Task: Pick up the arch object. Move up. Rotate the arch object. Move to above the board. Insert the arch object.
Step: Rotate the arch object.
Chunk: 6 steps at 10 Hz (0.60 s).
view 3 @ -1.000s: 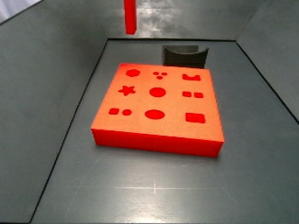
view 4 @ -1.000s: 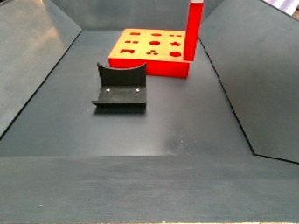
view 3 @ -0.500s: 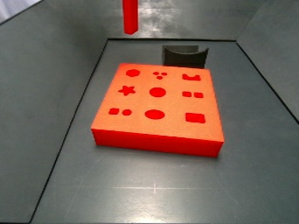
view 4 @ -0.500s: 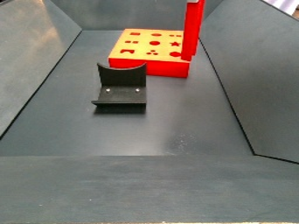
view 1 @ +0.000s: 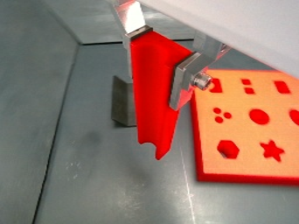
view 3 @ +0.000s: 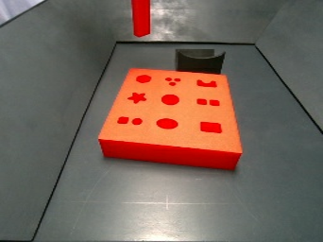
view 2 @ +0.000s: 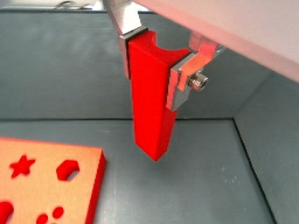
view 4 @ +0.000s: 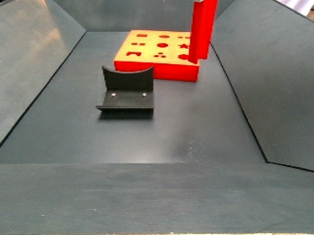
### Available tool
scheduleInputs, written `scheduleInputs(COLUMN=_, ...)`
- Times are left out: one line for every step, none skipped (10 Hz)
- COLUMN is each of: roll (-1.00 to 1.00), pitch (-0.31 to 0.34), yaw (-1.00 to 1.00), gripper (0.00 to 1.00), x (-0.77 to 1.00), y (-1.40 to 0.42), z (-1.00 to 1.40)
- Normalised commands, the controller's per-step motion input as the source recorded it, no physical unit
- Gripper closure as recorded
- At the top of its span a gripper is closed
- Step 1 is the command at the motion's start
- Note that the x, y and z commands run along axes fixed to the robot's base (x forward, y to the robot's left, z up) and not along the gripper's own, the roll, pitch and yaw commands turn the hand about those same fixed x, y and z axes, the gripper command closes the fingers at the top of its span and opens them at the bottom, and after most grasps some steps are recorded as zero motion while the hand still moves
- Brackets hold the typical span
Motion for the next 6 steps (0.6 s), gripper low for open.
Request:
scheduleInputs(roll=-0.06, pitch=-0.037, yaw=-0.47, gripper=1.00, x=-0.01, y=0.01, z=0.00)
scheduleInputs(roll=-0.02, pitch=-0.014, yaw=-1.00, gripper=1.00, x=0.00, y=0.00, z=0.00)
scheduleInputs(roll=-0.03, pitch=-0.014, yaw=-1.00, gripper=1.00, x=0.00, y=0.00, z=0.00)
scheduleInputs(roll=-0.03, pitch=-0.017, yaw=-1.00, gripper=1.00, x=0.00, y=0.00, z=0.00)
scheduleInputs(roll=-0.03, pitch=-0.019, yaw=-1.00, gripper=1.00, x=0.00, y=0.01, z=0.00)
scheduleInputs(roll=-0.04, pitch=-0.022, yaw=-1.00, gripper=1.00, x=0.00, y=0.01, z=0.00)
